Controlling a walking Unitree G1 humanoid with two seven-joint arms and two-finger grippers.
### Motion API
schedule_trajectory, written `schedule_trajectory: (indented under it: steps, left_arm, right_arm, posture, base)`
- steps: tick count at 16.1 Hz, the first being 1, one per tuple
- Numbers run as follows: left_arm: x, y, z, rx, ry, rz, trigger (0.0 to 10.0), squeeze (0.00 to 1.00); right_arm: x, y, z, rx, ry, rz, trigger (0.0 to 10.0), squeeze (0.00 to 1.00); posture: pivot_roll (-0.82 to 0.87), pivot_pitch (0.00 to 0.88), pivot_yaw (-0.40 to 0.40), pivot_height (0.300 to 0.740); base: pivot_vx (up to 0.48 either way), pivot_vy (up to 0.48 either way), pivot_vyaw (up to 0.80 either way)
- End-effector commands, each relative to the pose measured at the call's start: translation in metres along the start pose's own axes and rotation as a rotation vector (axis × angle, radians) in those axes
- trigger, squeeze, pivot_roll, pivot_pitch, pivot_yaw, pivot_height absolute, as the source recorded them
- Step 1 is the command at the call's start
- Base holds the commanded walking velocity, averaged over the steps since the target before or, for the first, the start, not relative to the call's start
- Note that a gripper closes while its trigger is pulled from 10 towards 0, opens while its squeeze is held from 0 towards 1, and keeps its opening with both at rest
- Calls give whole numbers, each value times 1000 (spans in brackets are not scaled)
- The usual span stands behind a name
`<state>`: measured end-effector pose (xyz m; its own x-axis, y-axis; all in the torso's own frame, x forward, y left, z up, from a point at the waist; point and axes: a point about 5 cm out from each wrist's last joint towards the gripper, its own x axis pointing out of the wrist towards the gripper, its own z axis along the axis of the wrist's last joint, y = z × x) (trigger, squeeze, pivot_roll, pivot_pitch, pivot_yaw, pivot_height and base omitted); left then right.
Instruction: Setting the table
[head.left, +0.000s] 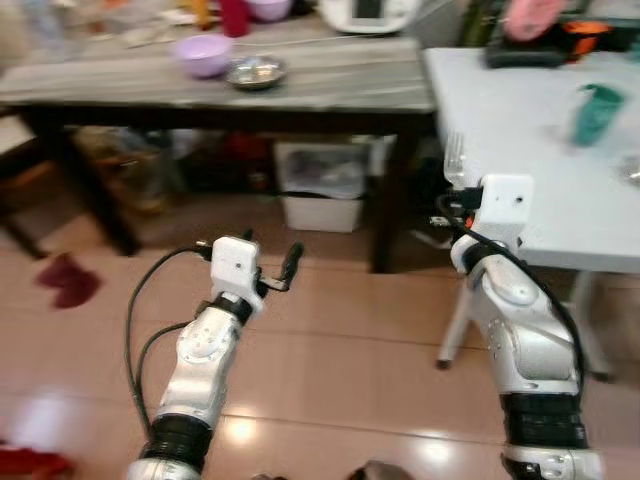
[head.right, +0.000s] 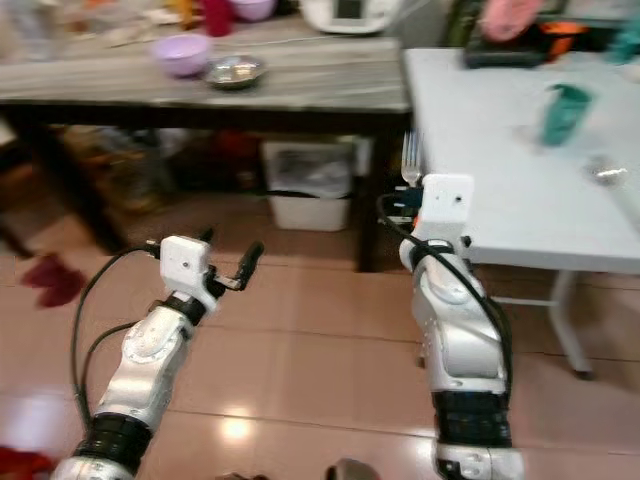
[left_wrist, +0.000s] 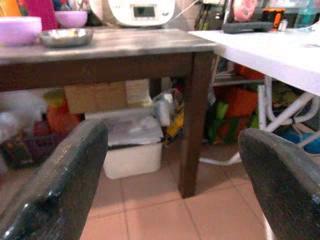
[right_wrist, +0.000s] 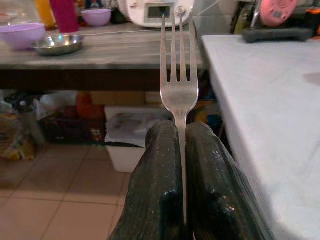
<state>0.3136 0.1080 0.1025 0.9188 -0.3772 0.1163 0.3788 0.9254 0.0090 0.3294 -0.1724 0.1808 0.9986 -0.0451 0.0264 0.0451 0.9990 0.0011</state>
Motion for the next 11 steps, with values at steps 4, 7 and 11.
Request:
schedule_trajectory:
  steps: [4, 7, 11]
  left_arm:
    - [1, 0, 0, 19, 4, -9, 10000, 0]
    - [-2, 1, 2, 0, -22, -22, 10000, 0]
    - [-4, 0, 2, -41, -22, -43, 10000, 0]
  right_arm:
    - [1, -3, 4, 8, -22, -19, 10000, 0]
    - [1, -4, 3, 9, -21, -24, 10000, 0]
    - [1, -4, 2, 8, -21, -27, 10000, 0]
  posture:
    - [-226, 107, 4, 740]
    - [-224, 98, 2, 740]
    - [-225, 98, 2, 740]
  base:
    - [0, 472, 0]
    - [0, 0, 0]
    - [218, 0, 0]
